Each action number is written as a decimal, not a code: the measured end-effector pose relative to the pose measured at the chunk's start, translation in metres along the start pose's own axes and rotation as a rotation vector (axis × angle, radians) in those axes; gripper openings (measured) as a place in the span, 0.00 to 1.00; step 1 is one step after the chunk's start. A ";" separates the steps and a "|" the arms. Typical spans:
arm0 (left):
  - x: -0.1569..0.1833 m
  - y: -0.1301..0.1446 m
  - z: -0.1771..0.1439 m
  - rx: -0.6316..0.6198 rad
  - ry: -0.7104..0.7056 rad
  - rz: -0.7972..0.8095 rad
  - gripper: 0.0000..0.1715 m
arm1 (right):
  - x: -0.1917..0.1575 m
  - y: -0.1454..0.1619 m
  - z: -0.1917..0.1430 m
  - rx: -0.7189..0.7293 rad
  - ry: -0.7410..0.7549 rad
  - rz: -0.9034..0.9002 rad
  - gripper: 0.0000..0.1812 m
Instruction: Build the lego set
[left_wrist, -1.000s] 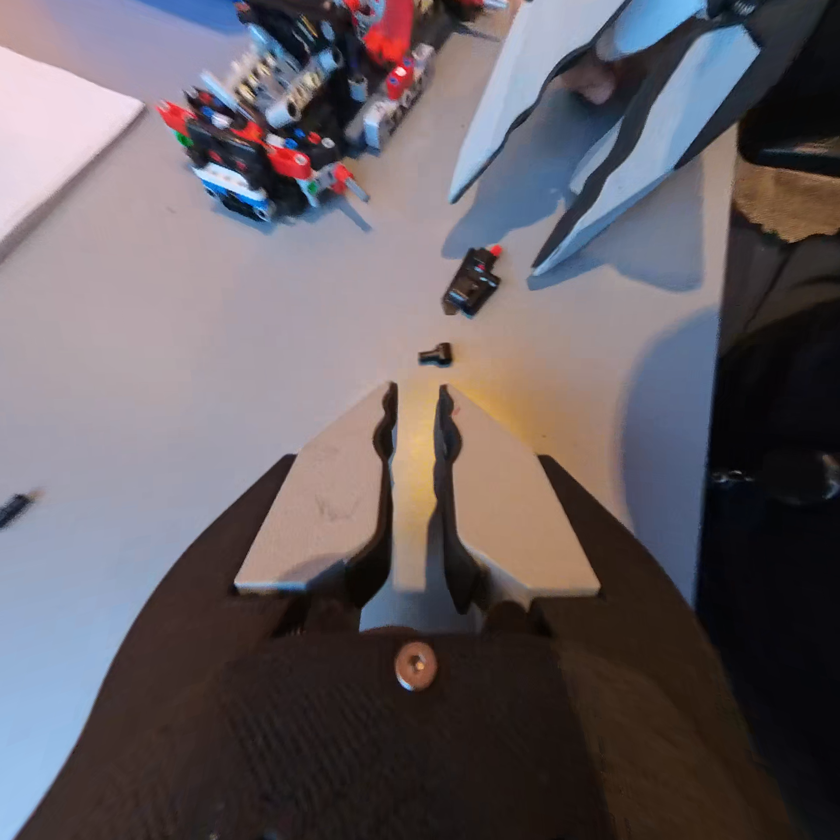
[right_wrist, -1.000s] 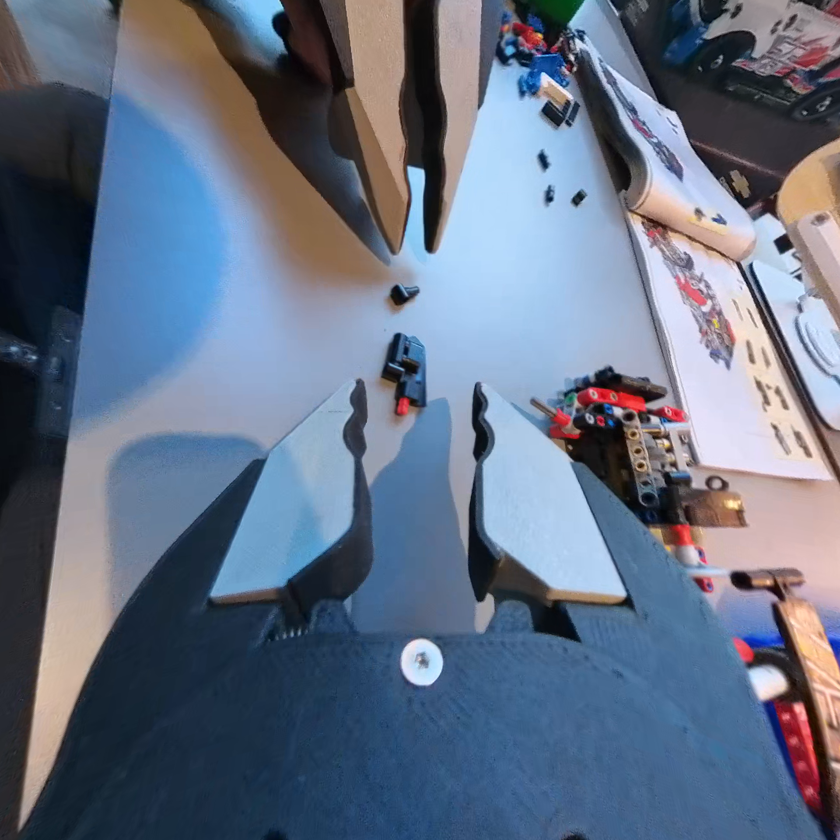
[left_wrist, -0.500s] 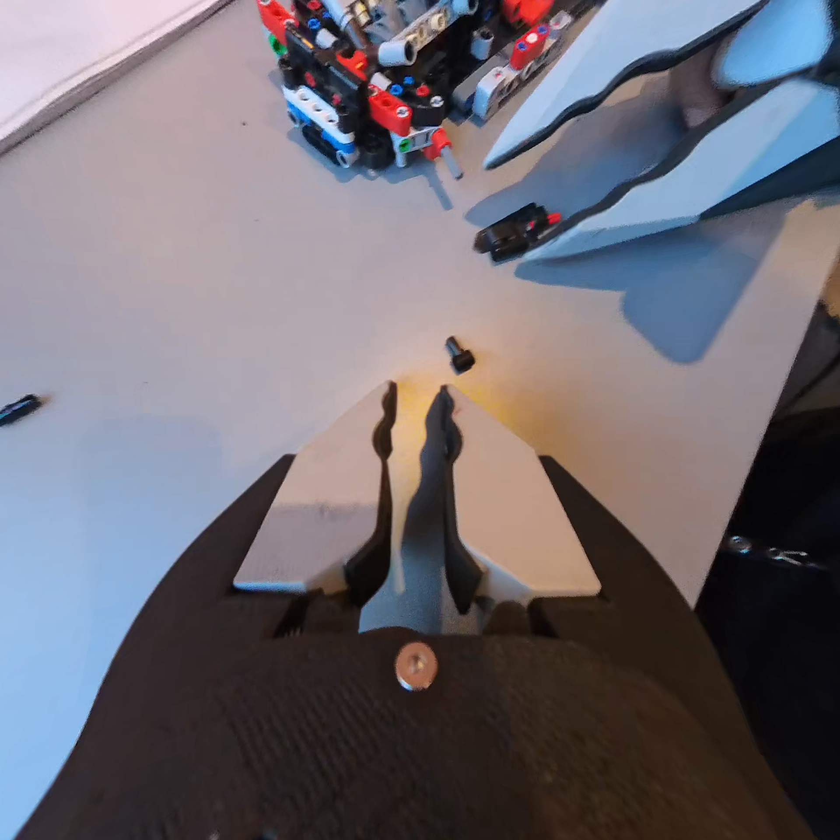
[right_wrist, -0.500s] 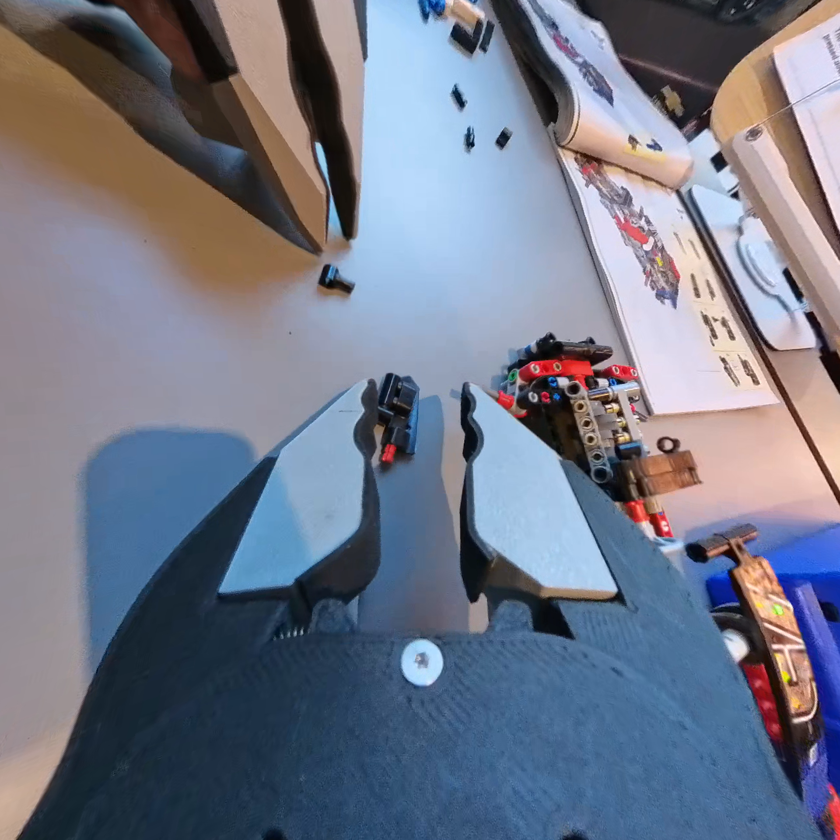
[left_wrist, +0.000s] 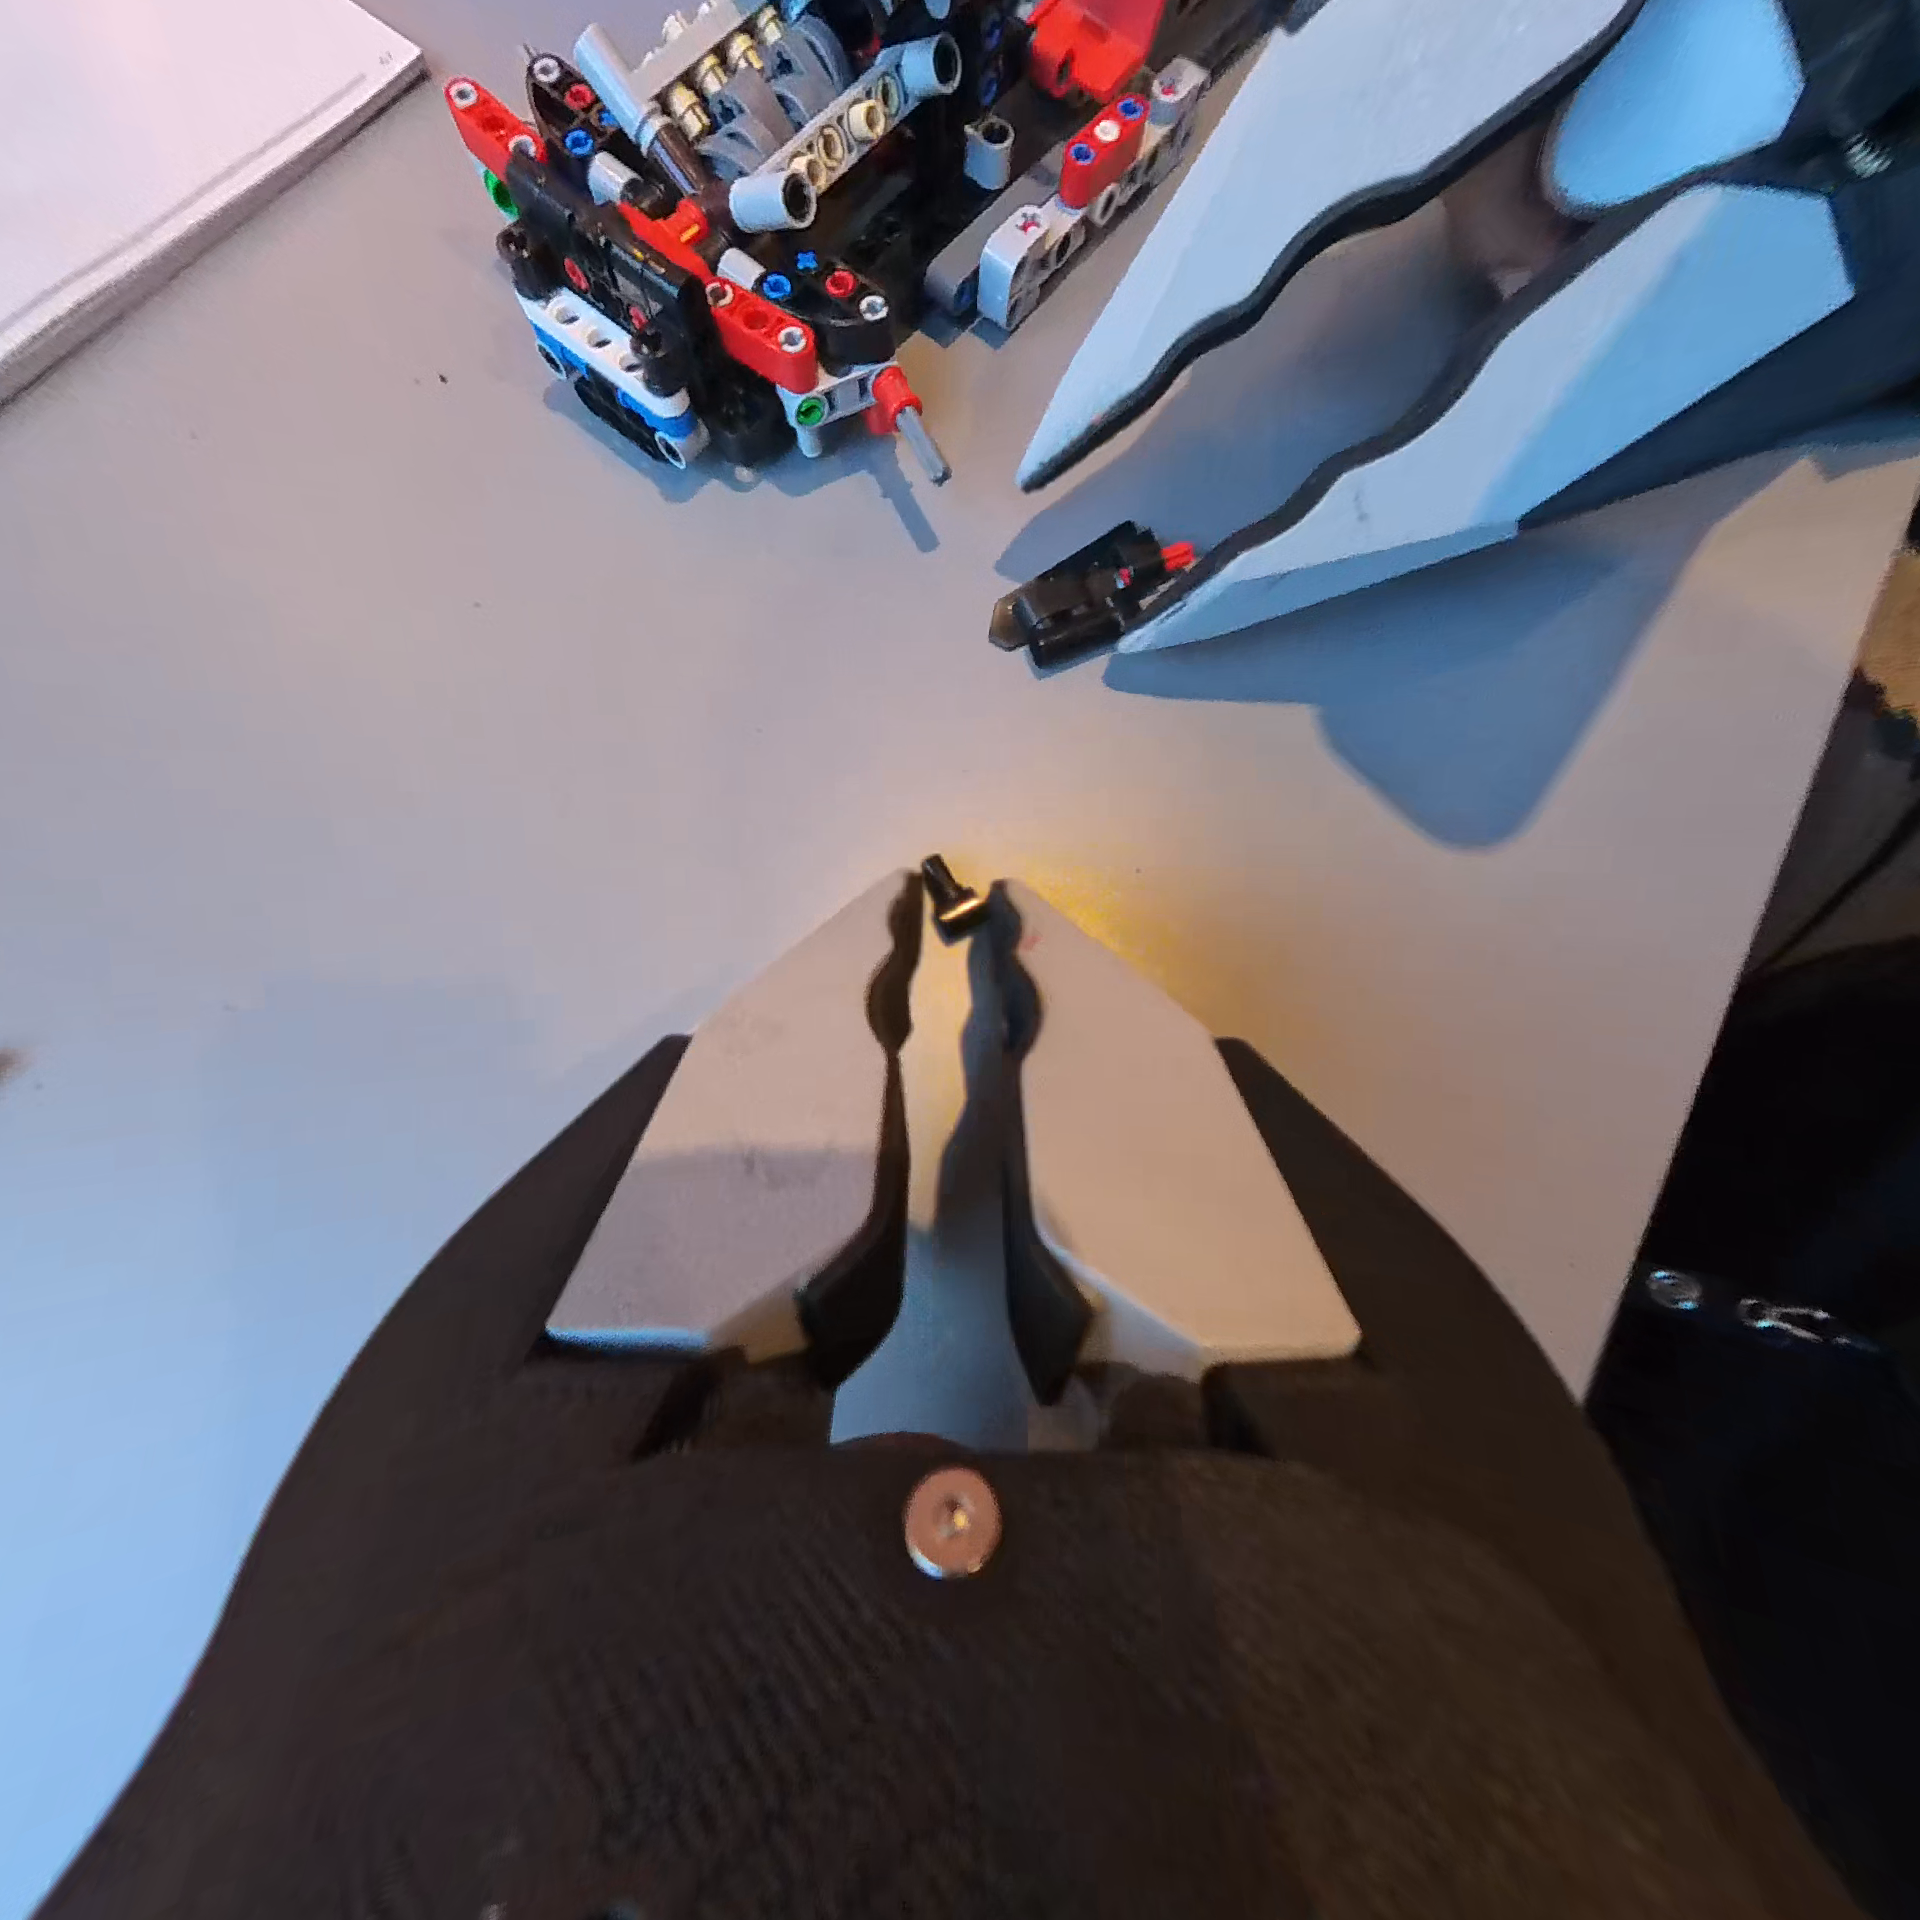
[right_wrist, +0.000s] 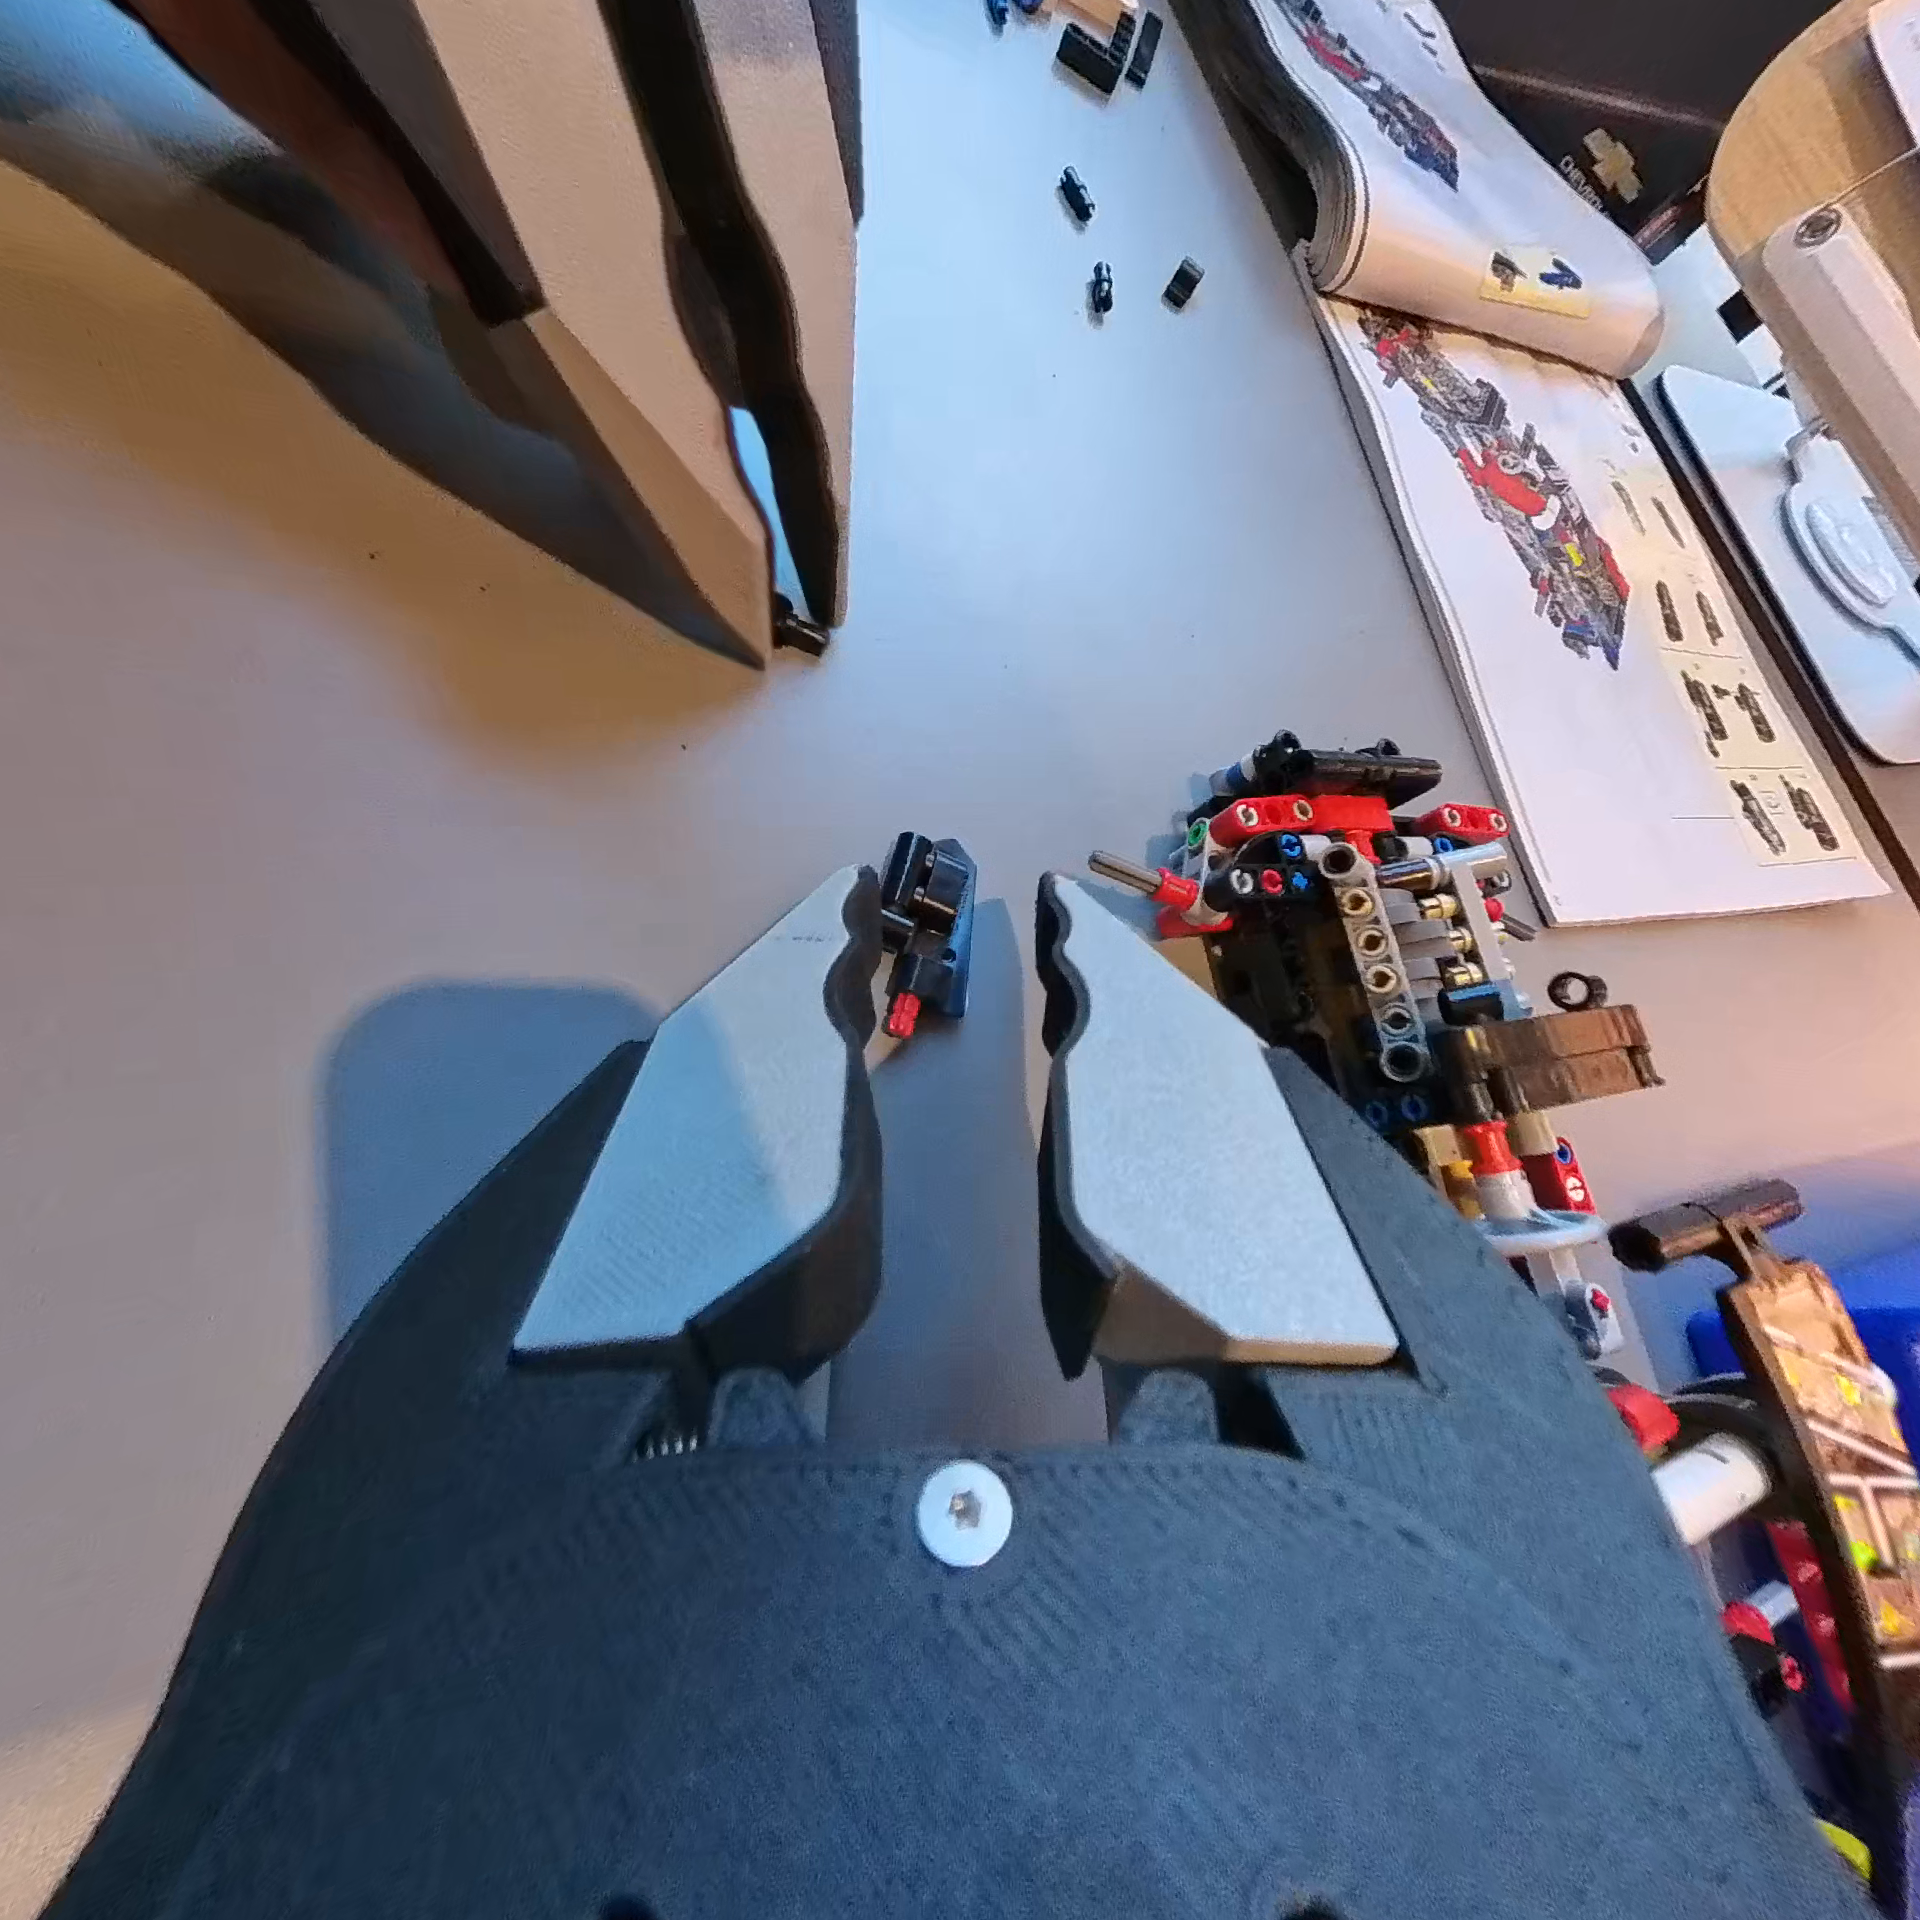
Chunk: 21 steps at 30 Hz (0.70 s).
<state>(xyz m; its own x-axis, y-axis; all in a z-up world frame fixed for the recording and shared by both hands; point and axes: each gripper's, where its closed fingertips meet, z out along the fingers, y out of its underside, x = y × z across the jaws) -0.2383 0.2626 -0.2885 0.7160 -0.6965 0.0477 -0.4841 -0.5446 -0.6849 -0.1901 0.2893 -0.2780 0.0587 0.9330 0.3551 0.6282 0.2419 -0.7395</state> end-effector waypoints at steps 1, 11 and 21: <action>0.001 0.000 0.000 -0.003 0.002 0.028 0.04 | -0.001 0.001 0.001 -0.010 -0.004 -0.001 0.14; 0.028 -0.002 0.004 0.003 0.227 0.265 0.03 | -0.015 0.008 -0.005 -0.002 -0.168 -0.049 0.07; 0.056 -0.007 0.011 0.026 0.440 0.459 0.04 | -0.031 0.010 -0.020 0.057 -0.304 -0.118 0.08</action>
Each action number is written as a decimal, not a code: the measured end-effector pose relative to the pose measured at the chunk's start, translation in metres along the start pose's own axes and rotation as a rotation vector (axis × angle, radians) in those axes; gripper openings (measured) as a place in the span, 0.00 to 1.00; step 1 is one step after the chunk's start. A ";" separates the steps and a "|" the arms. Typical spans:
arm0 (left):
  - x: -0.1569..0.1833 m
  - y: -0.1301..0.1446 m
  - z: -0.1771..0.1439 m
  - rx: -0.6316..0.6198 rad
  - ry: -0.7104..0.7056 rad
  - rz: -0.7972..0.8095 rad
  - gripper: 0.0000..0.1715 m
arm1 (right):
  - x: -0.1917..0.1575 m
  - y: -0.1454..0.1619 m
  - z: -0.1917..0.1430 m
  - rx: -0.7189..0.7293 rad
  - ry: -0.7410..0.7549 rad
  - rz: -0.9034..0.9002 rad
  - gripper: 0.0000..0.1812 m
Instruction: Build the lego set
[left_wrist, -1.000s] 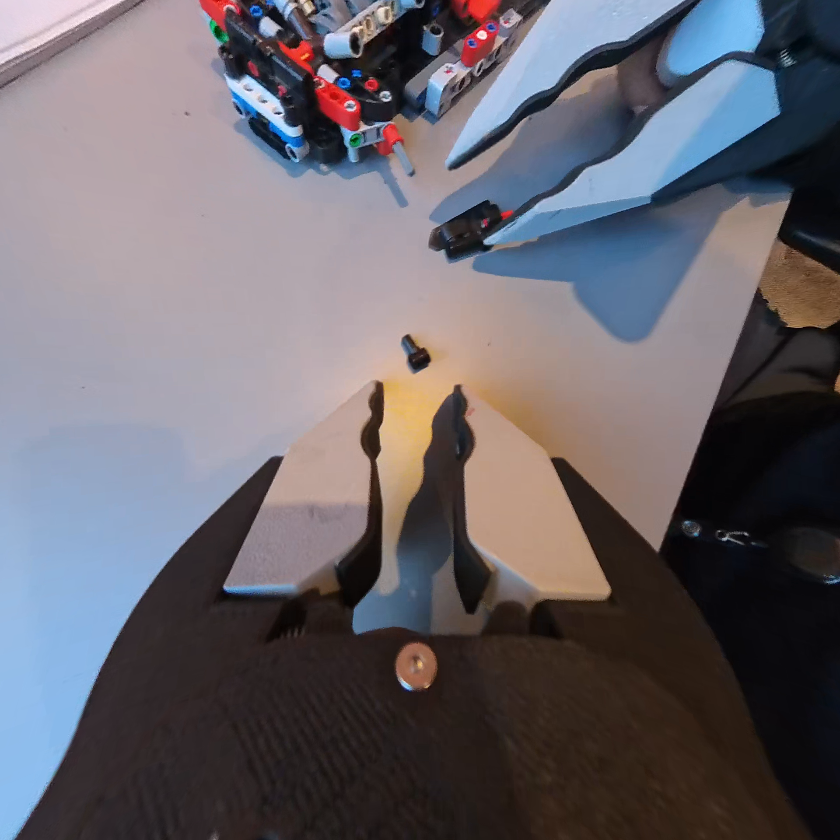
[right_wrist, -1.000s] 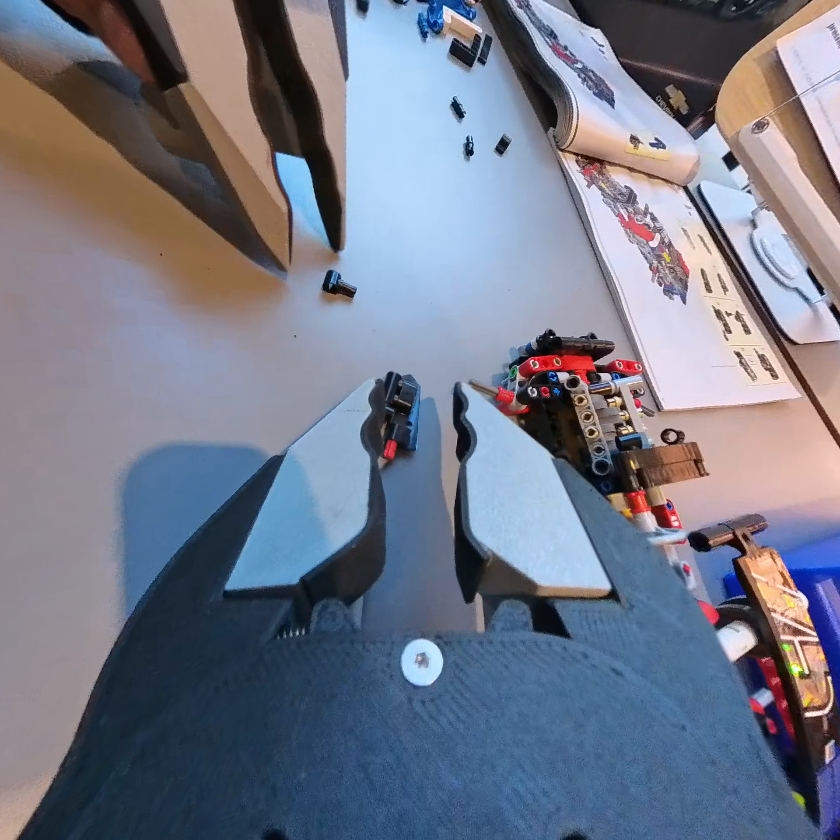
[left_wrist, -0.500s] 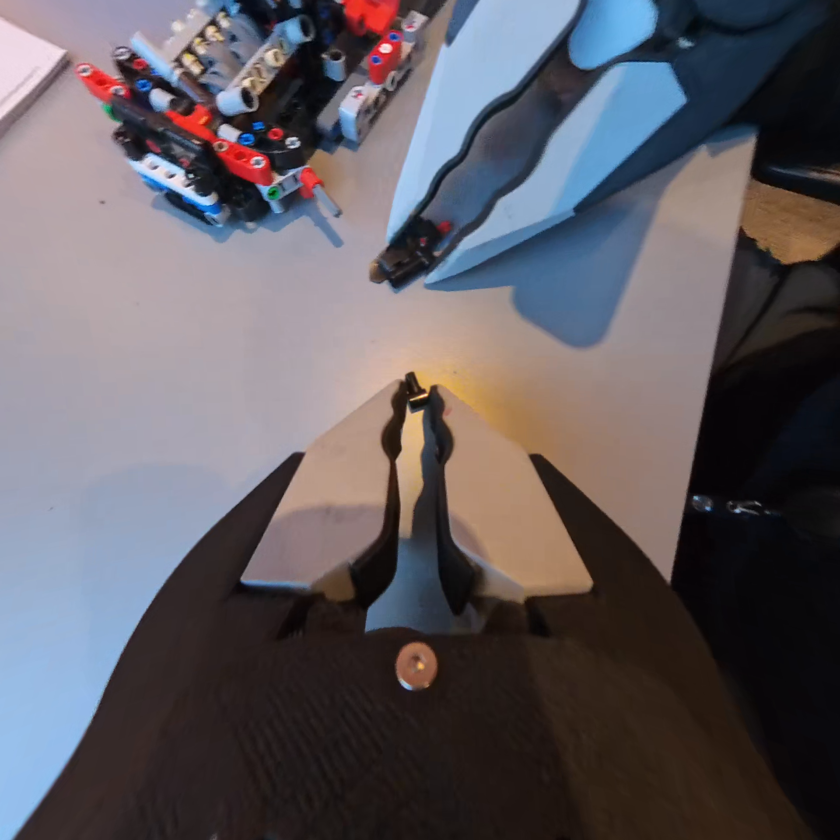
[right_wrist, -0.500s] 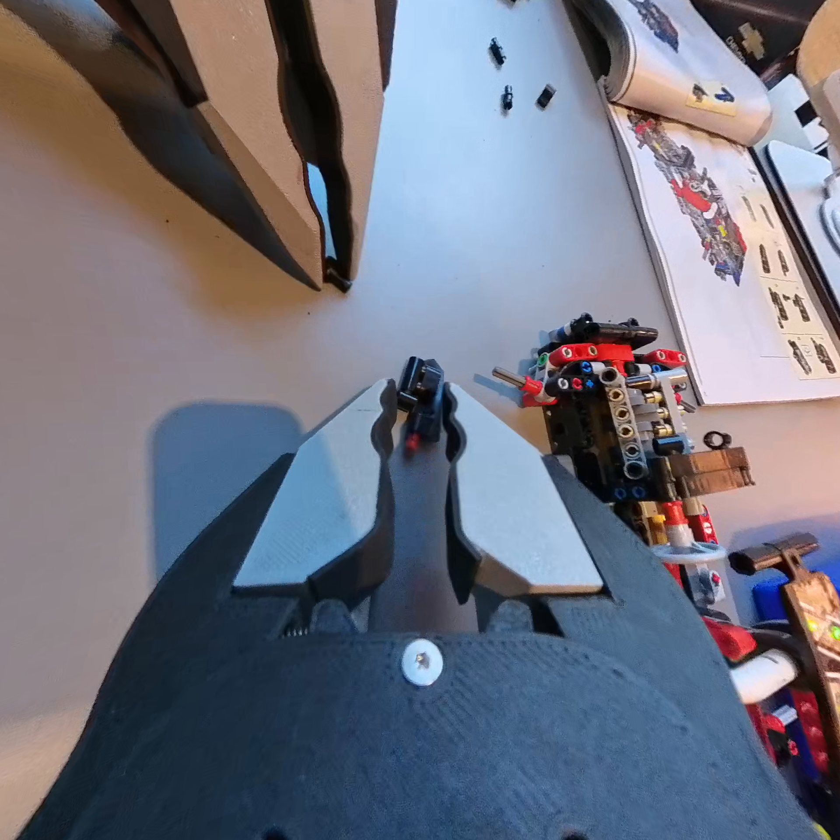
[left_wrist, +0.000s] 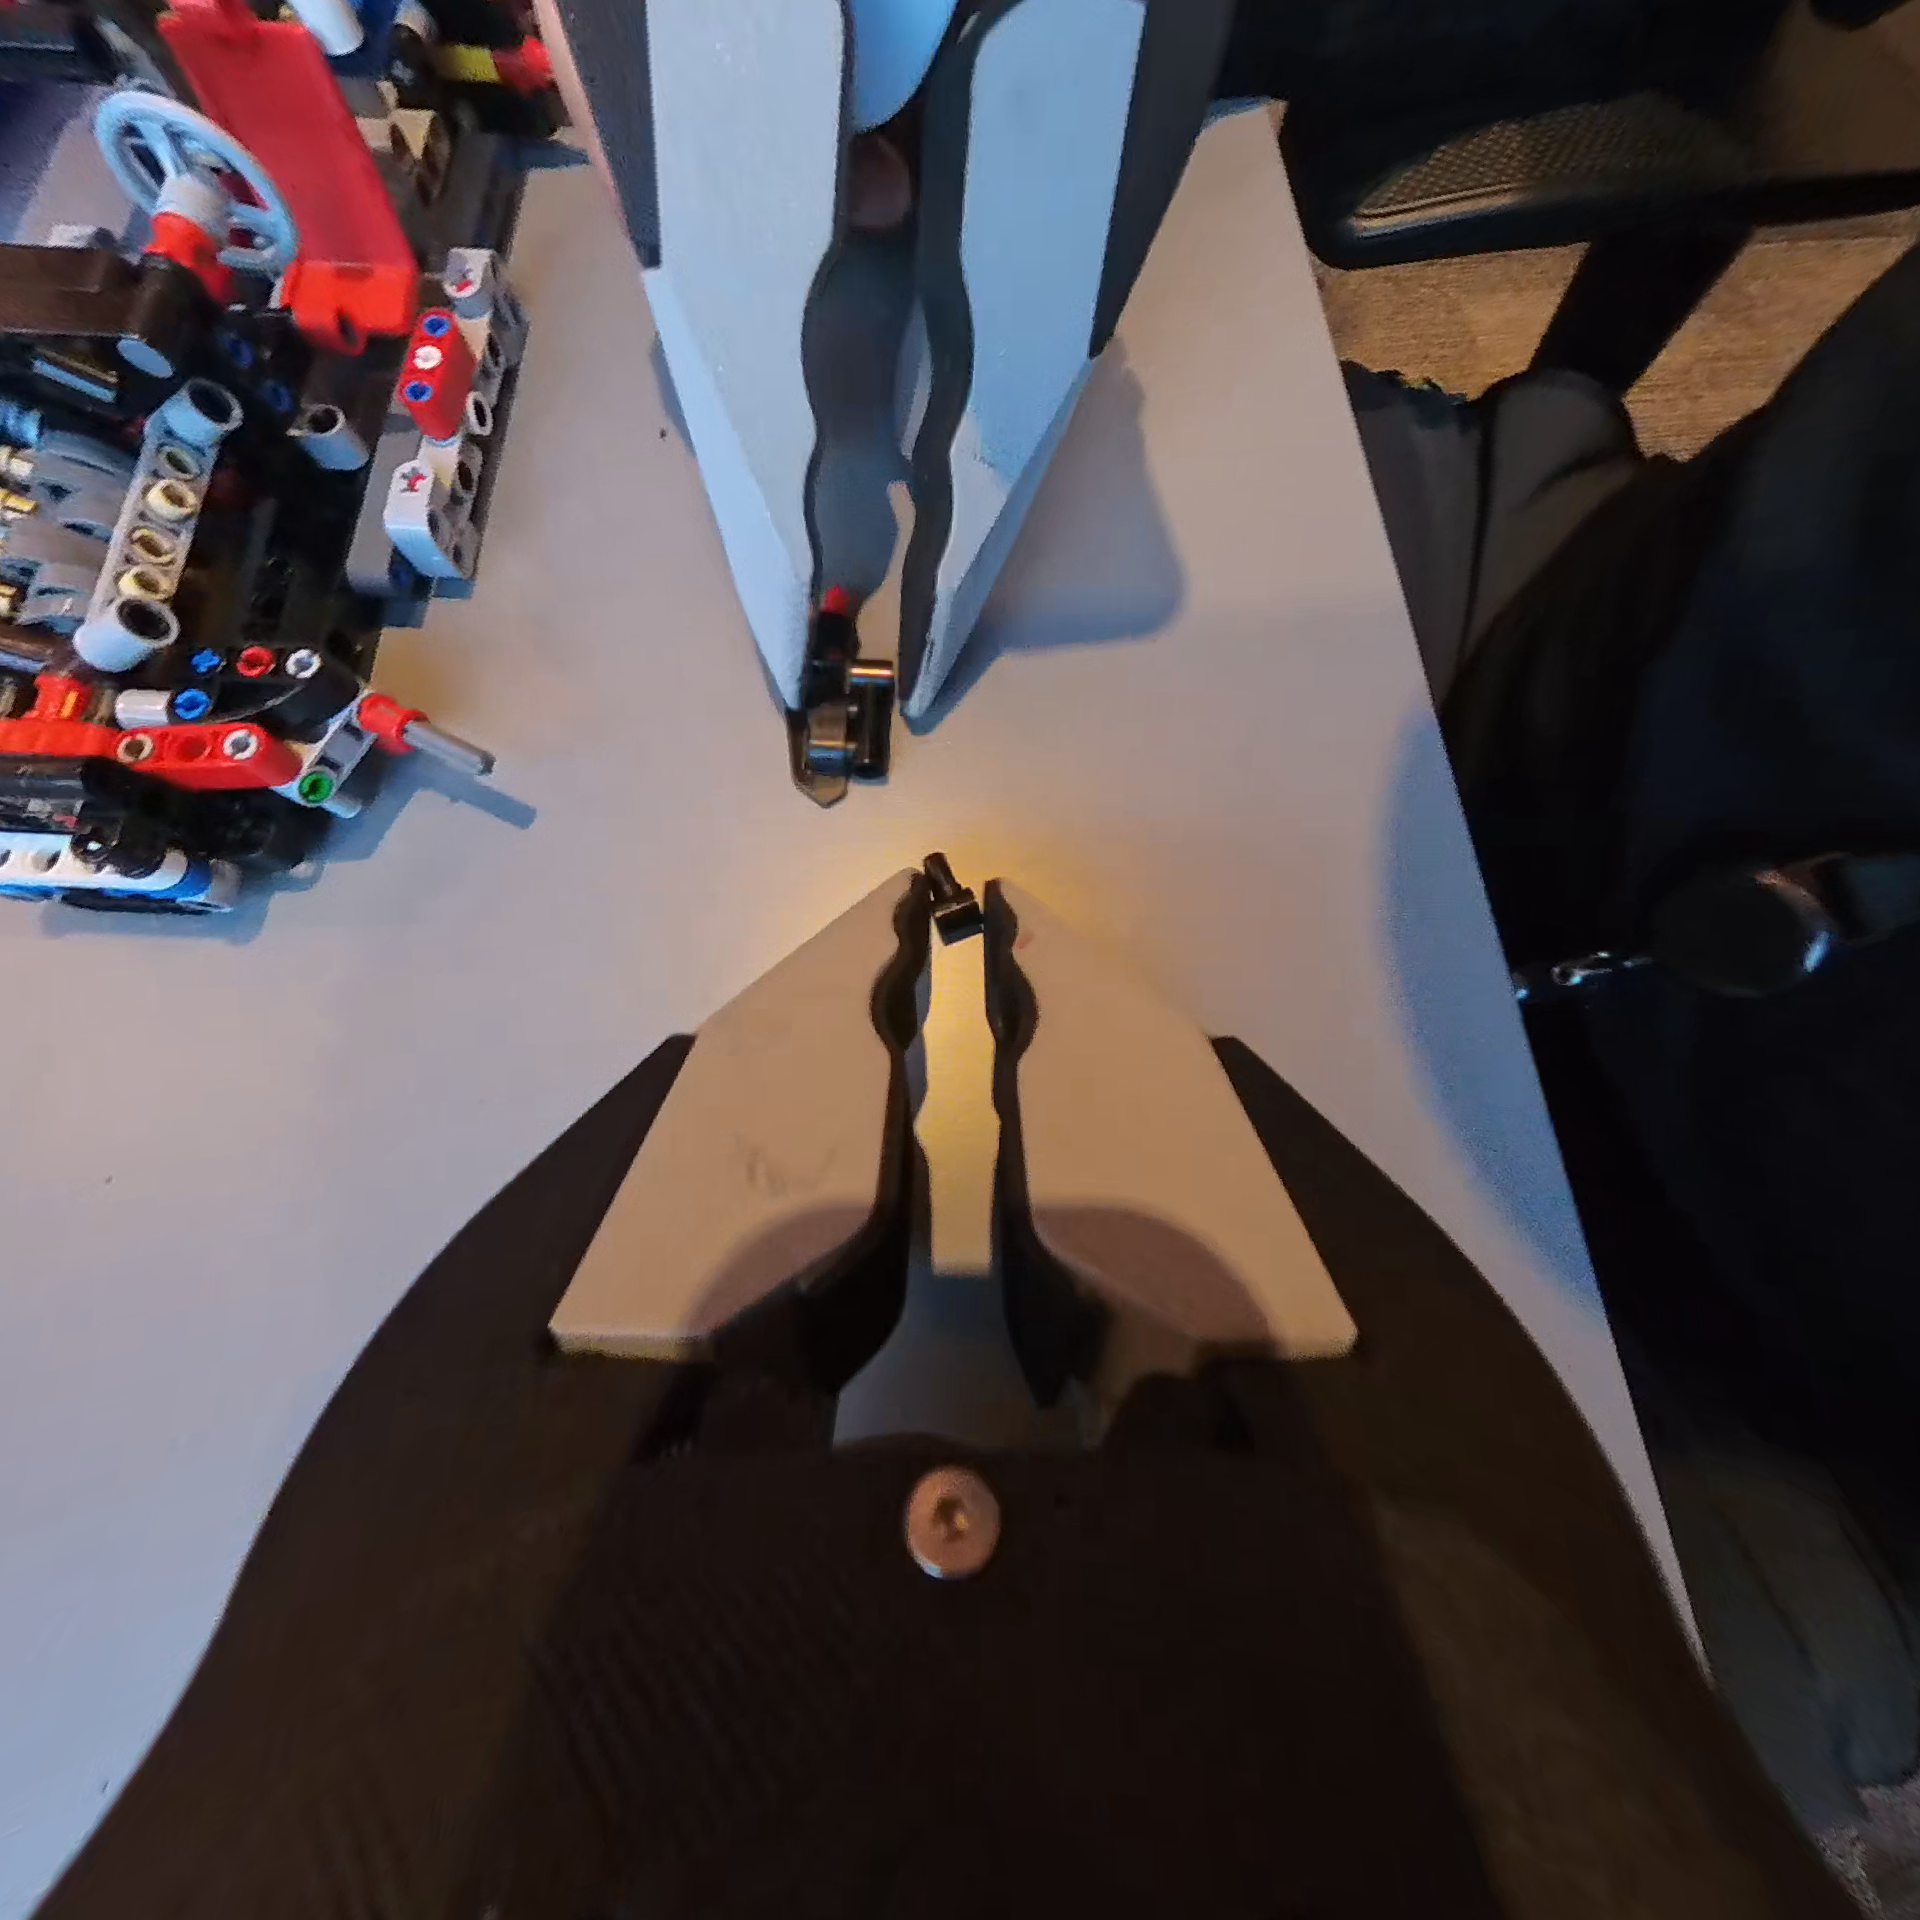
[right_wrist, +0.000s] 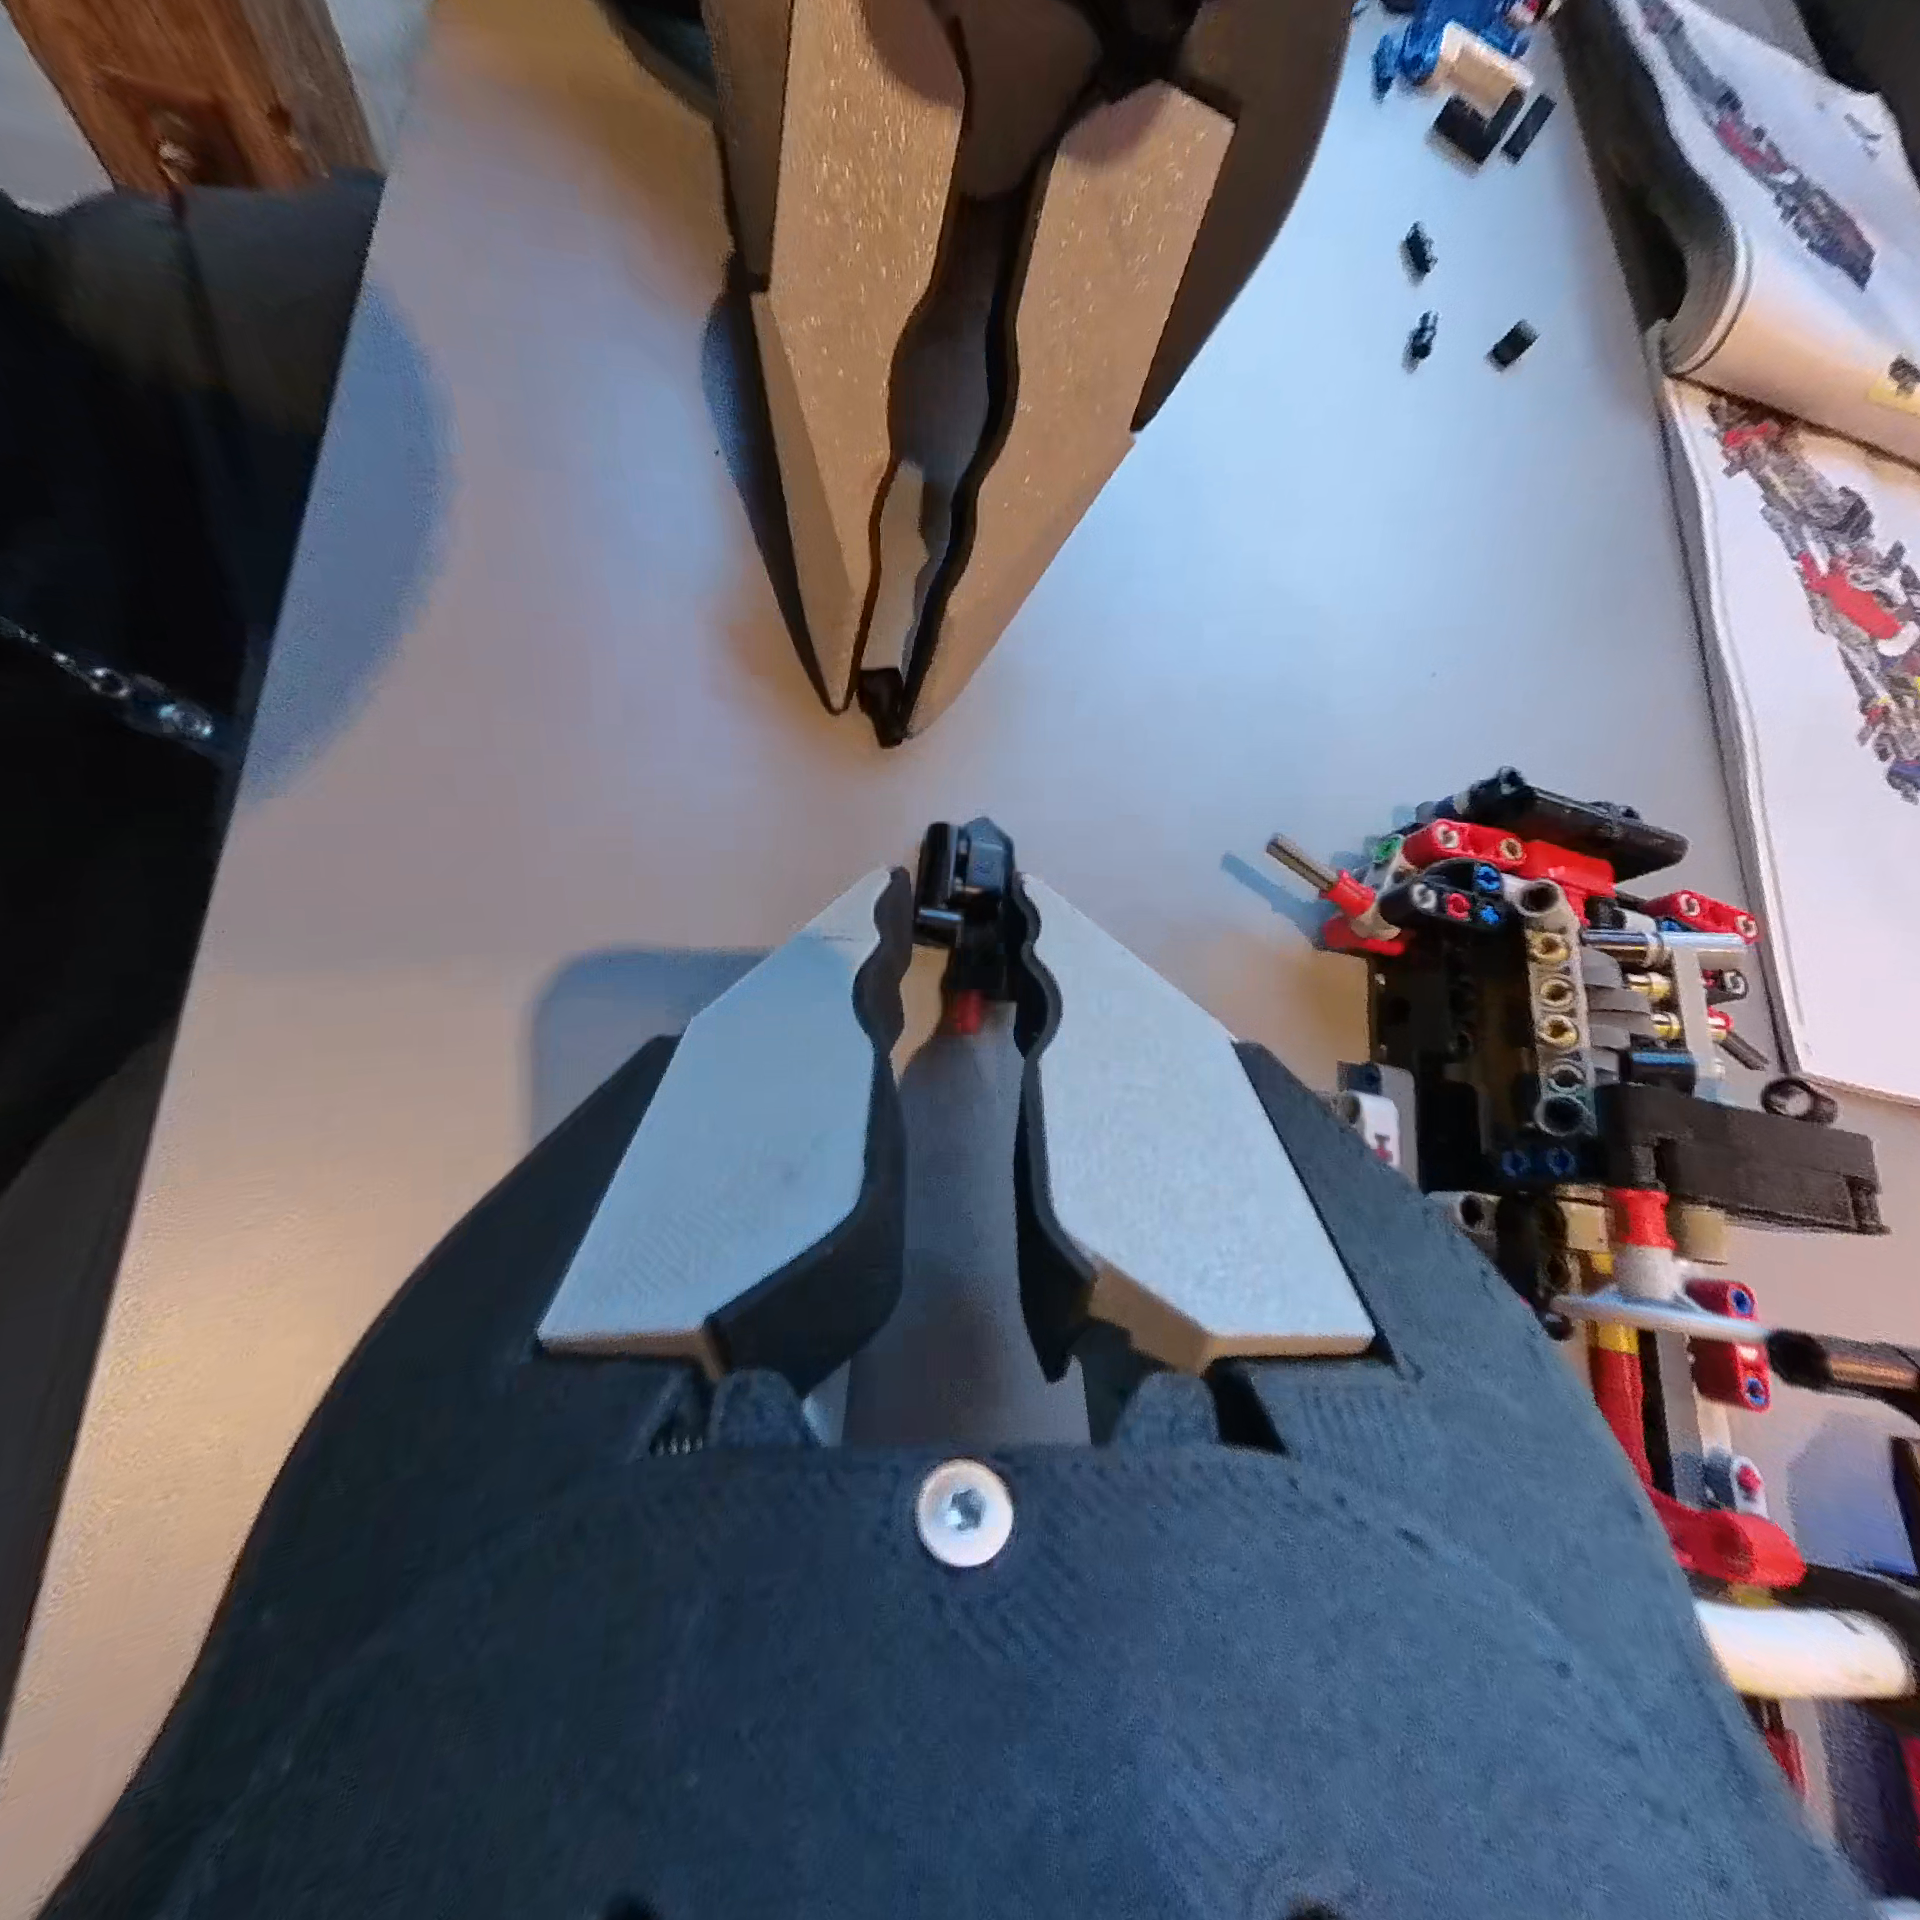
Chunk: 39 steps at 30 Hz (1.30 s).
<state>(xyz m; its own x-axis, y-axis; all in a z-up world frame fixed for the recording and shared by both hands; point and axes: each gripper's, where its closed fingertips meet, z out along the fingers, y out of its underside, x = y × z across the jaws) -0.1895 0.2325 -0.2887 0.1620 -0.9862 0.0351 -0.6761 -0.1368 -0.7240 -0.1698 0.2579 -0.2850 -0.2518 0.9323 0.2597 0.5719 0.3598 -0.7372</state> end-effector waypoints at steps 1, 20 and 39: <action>0.001 0.000 0.000 0.000 0.008 0.004 0.05 | -0.001 0.001 0.001 -0.005 -0.003 -0.009 0.08; 0.000 0.005 -0.008 0.011 -0.168 0.230 0.04 | 0.028 -0.024 -0.041 0.264 0.123 0.089 0.00; -0.010 -0.033 -0.015 0.167 -0.136 0.077 0.09 | 0.000 -0.005 -0.019 0.100 0.022 -0.017 0.06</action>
<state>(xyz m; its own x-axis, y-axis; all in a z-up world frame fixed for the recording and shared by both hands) -0.1796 0.2458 -0.2555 0.2178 -0.9698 -0.1095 -0.5635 -0.0334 -0.8254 -0.1582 0.2569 -0.2690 -0.2429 0.9270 0.2857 0.4867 0.3713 -0.7907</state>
